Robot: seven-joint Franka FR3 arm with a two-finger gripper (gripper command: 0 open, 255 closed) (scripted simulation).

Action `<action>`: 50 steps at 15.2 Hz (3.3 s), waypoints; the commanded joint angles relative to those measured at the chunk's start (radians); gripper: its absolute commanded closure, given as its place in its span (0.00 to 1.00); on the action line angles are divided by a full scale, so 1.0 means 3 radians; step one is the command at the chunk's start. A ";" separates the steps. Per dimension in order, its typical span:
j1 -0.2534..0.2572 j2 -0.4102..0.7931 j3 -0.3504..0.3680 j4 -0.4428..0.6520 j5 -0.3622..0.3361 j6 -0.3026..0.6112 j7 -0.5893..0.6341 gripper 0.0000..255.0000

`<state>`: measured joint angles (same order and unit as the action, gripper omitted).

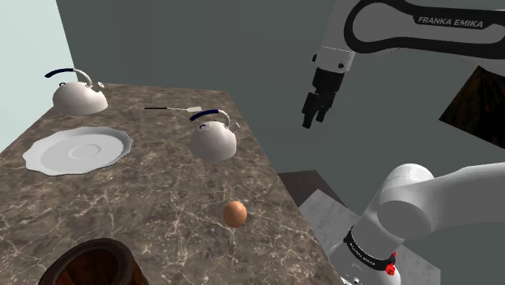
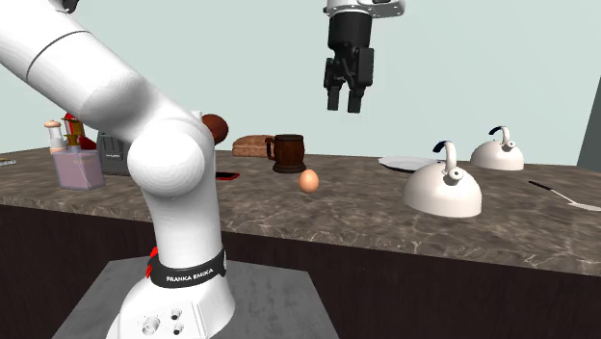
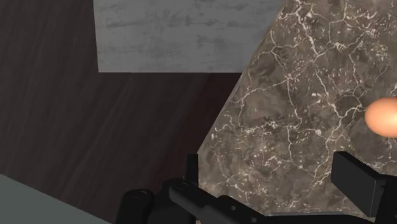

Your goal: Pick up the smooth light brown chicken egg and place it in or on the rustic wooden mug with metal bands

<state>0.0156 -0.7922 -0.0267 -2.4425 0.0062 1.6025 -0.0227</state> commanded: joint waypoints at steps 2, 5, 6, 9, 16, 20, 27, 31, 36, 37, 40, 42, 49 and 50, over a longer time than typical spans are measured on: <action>0.0014 -0.0007 0.0041 -0.0078 0.0069 0.0059 0.0083 0.00; 0.0067 -0.0005 0.0170 -0.0295 0.0287 0.0252 0.0326 0.00; 0.0088 0.0005 0.0215 -0.0361 0.0362 0.0321 0.0405 0.00; 0.0160 0.0063 0.0357 -0.0536 0.0598 0.0548 0.0637 0.00; 0.0381 0.0395 0.0713 -0.0795 0.1187 0.1186 0.1126 0.00; 0.0520 0.0717 0.0923 -0.0832 0.1533 0.1607 0.1361 0.00; 0.0699 0.1295 0.1198 -0.0763 0.1980 0.2235 0.1599 0.00; 0.0741 0.1454 0.1260 -0.0817 0.2066 0.2458 0.1562 0.00; 0.0769 0.1566 0.1299 -0.0845 0.2123 0.2605 0.1535 0.00; 0.0769 0.1566 0.1299 -0.0845 0.2123 0.2605 0.1535 0.00; 0.0769 0.1566 0.1299 -0.0845 0.2123 0.2605 0.1535 0.00; 0.0769 0.1565 0.1298 -0.0844 0.2122 0.2604 0.1535 1.00; 0.0769 0.1566 0.1298 -0.0844 0.2122 0.2604 0.1535 1.00; 0.0769 0.1566 0.1298 -0.0844 0.2122 0.2604 0.1535 1.00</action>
<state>0.2463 -0.3227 0.3627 -2.6956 0.6428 2.3836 0.4379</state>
